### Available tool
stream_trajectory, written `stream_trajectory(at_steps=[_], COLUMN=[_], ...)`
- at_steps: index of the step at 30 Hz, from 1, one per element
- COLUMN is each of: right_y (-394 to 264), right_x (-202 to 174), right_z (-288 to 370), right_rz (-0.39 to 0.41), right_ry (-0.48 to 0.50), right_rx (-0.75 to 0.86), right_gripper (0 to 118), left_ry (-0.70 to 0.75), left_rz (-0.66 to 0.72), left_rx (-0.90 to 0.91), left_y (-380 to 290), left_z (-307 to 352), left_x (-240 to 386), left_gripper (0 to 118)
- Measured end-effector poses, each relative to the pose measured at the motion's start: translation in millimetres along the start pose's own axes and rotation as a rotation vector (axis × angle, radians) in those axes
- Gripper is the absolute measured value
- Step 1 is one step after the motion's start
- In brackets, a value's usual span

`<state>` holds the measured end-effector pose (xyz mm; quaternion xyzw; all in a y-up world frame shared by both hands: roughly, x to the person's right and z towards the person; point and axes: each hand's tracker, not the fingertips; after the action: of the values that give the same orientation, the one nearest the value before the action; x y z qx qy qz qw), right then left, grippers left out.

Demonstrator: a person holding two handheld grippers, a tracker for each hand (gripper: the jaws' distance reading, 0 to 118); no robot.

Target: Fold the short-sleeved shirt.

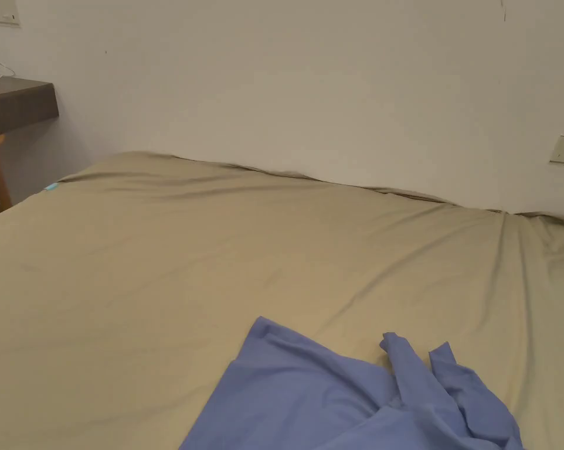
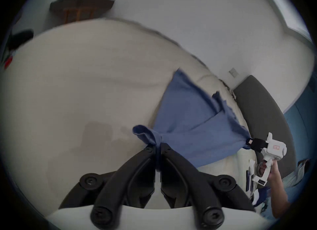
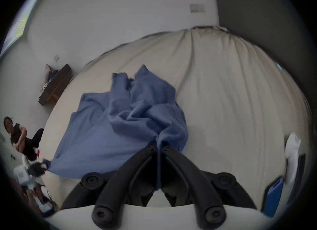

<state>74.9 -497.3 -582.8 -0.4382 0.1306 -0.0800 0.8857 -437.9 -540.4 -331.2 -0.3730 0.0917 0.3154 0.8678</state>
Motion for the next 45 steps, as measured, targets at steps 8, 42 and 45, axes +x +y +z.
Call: stream_trajectory(at_steps=[8,42,45], right_y=[5.7,-23.5,20.1], right_x=[6.0,-59.2,-60.8], right_z=[23.6,136.1,104.5], right_rz=[-0.025,0.338,0.385], right_ry=[0.177,-0.023,0.028], right_rx=[0.065,0.47,0.39], right_gripper=[84,4,4], left_ry=[0.181,0.225,0.25], left_rz=[-0.059,-0.402,-0.455], left_rx=[0.121,0.048,-0.017], left_y=[-4.7,22.2,4.0], left_z=[31.5,13.8,-9.5], left_x=[31.8,47.1,44.9], left_gripper=[36,88,88])
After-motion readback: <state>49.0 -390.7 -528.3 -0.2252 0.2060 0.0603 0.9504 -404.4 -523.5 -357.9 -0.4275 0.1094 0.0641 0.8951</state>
